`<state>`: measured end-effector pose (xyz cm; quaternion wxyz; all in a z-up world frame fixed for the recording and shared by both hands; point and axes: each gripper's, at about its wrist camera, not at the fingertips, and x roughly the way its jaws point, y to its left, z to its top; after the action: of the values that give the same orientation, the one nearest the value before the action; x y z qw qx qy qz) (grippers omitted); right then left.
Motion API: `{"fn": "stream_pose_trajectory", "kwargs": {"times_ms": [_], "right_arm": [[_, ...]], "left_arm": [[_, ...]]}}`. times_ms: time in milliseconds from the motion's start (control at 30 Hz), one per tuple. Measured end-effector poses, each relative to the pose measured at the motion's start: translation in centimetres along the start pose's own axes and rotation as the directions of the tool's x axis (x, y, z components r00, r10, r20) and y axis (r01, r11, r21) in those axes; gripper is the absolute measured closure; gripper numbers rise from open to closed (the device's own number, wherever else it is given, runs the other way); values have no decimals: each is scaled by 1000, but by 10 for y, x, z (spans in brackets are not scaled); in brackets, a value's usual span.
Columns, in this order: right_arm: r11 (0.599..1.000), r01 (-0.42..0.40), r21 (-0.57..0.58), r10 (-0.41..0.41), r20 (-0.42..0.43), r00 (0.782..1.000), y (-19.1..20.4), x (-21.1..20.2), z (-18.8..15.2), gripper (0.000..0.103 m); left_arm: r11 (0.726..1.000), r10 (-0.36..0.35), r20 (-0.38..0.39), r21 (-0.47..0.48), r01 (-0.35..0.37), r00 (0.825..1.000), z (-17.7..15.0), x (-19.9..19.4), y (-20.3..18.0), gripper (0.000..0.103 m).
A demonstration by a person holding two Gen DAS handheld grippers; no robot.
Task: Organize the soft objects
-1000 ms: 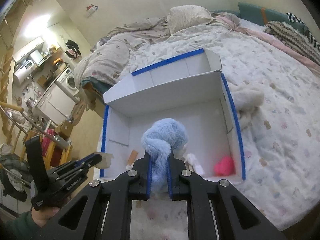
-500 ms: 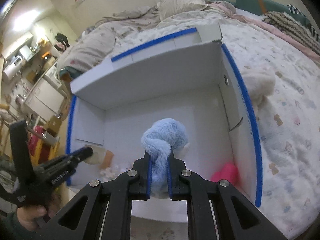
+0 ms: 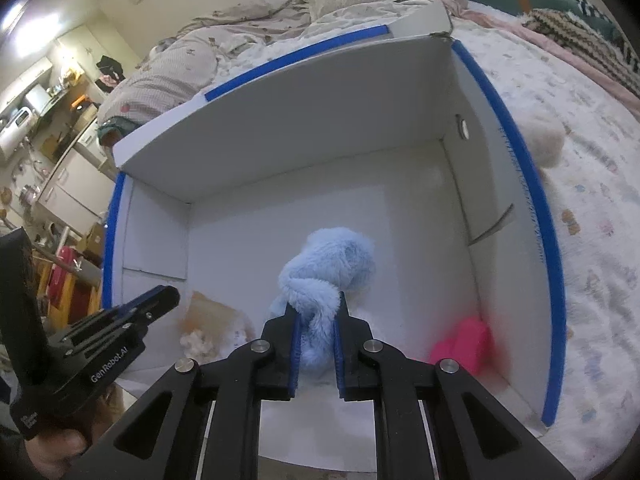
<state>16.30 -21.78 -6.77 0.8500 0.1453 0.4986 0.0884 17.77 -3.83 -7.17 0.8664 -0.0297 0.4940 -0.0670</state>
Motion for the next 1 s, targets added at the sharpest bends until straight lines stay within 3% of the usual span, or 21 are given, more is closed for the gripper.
{"fn": "stream_pose_trajectory", "kwargs": {"times_ms": [267, 333, 367, 400, 467, 533, 600, 800, 1000], "right_arm": [[1000, 3, -6, -3, 9, 1000, 5, -3, -1, 79], [1000, 1, 6, -2, 22, 1000, 4, -6, 1, 72], [1000, -3, 12, 3, 29, 1000, 3, -7, 1, 60], [1000, -9, 19, 8, 35, 999, 3, -9, 2, 37], [999, -17, 33, 15, 60, 998, 3, -12, 3, 27], [998, -33, 45, 29, 79, 996, 4, -17, 4, 25], [998, -29, 54, 24, 91, 996, 5, -20, 5, 0], [998, -37, 54, 25, 197, 980, 8, -37, 4, 0], [998, -24, 59, 12, 200, 980, 6, -44, 0, 0]], "left_arm": [[1000, 22, 14, 4, -22, 1000, -2, -6, 0, 95], [1000, 24, 17, 7, -24, 1000, -2, -8, 0, 88], [1000, 20, 18, 5, -20, 1000, -2, -9, -1, 77], [1000, 9, 23, 2, -9, 1000, -3, -12, -1, 70], [1000, -4, 47, -14, 5, 999, -3, -20, 0, 33], [999, -10, 93, -33, 13, 996, -4, -32, 2, 30], [999, -13, 110, -32, 17, 994, -4, -39, 2, 29], [998, 66, 154, -29, -62, 986, -5, -55, 4, 29], [998, 63, 188, -27, -59, 980, -9, -74, 10, 29]]}}
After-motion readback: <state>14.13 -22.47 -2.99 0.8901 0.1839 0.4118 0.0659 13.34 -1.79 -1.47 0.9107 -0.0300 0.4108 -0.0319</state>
